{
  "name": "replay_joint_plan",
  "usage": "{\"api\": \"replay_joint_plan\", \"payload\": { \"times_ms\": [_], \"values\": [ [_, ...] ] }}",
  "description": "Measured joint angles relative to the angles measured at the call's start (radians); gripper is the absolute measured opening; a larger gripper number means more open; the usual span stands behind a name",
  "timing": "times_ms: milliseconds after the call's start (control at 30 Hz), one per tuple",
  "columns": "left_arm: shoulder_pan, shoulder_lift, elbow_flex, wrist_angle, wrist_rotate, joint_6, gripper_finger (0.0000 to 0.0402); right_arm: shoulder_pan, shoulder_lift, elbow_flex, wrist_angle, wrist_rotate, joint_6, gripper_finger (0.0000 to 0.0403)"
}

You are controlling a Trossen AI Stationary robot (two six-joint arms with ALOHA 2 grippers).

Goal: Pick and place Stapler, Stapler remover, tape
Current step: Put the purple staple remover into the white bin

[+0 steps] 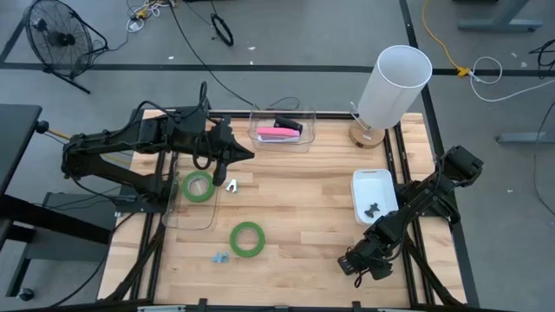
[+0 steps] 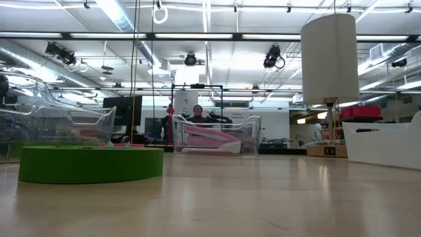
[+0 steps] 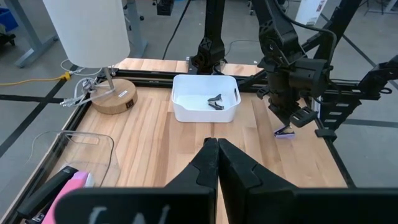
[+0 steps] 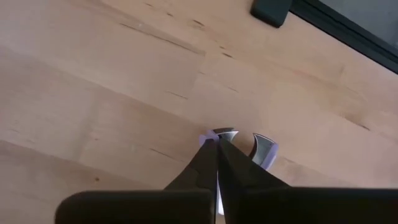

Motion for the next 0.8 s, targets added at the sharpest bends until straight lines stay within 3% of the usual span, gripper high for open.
{"api": "replay_joint_plan", "payload": {
  "times_ms": [467,800],
  "values": [
    [0.000,0.000,0.000,0.000,0.000,0.002,0.0014,-0.003,-0.051,0.000,0.000,0.036,0.061,0.0001],
    [0.000,0.000,0.000,0.001,0.003,0.000,0.0014,-0.044,-0.173,0.000,-0.012,0.037,0.240,0.0001]
  ]
}}
